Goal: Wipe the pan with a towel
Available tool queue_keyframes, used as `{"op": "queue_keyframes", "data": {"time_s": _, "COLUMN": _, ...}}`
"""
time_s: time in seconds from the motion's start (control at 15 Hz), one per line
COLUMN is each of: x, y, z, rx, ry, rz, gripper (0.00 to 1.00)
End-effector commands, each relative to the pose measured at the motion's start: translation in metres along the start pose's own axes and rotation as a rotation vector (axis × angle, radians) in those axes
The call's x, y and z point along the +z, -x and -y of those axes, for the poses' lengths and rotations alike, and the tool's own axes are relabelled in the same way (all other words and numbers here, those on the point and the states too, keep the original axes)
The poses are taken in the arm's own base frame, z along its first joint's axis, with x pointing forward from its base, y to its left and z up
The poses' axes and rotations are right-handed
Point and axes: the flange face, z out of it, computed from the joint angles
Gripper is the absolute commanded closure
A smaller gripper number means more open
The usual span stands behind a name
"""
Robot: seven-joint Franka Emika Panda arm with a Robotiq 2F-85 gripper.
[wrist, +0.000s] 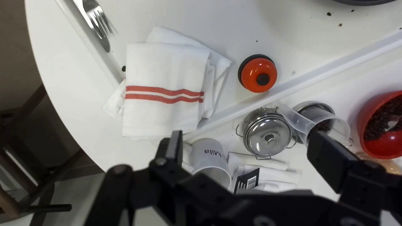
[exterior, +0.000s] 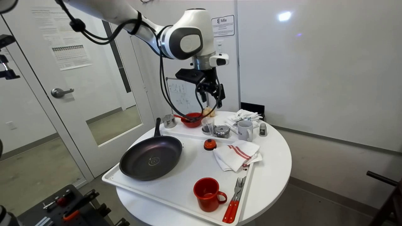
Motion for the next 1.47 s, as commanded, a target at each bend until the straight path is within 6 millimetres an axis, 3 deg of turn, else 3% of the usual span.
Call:
{"op": "queue_keyframes", "data": {"time_s": 0.0, "x": 0.032, "y": -0.032, "z": -0.006, "rx": 0.018, "ry": -0.029, "rz": 0.018, "gripper": 0.0}}
{"op": "queue_keyframes", "data": {"time_s": 0.47, "x": 0.107, "y": -0.043, "z": -0.027, "rx": 0.052, "ry": -0.009, "rz": 0.111, "gripper": 0.0}}
{"op": "queue_keyframes", "data": {"time_s": 0.87, "x": 0.155, "y": -0.042, "z": -0.047, "rx": 0.092, "ry": -0.006, "rz": 0.173, "gripper": 0.0}}
{"op": "queue_keyframes", "data": {"time_s": 1.4, "x": 0.188, "y": -0.048, "z": -0.042, "rx": 0.103, "ry": -0.028, "rz": 0.162, "gripper": 0.0}}
